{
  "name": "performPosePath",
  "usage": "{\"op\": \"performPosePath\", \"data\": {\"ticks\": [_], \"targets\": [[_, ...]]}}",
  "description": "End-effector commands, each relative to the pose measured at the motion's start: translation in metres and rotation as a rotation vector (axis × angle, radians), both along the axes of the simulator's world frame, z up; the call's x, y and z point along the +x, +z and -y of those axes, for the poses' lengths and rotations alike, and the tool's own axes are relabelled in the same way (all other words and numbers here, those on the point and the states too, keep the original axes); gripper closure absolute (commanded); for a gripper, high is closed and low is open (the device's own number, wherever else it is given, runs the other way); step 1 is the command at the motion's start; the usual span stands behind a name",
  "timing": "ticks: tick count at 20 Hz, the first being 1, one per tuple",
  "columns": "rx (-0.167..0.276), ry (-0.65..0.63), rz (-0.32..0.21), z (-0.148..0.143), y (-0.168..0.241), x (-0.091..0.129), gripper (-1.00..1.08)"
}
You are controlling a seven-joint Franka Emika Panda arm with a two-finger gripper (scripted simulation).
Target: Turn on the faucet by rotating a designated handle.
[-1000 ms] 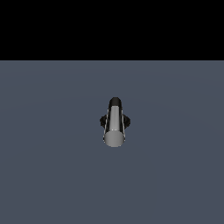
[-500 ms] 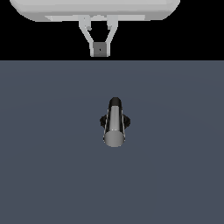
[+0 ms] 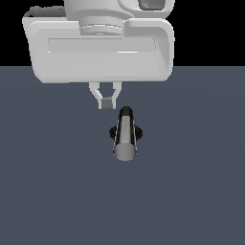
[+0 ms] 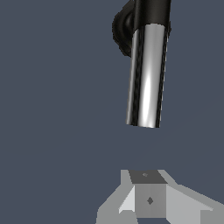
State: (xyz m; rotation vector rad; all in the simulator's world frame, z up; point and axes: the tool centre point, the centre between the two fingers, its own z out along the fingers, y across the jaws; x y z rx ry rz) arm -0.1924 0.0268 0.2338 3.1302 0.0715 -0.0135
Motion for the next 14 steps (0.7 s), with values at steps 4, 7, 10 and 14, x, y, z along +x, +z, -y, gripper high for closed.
{"op": "performPosePath", "data": {"ticks": [4, 7, 10, 14], "targets": [[0.004, 0.003, 0.003, -0.005, -0.04, 0.01, 1.08], [0.006, 0.005, 0.004, -0.008, -0.061, 0.015, 1.08], [0.008, 0.007, 0.005, -0.011, -0.08, 0.021, 1.08], [0.009, 0.008, 0.007, -0.014, -0.1, 0.026, 1.08]]}}
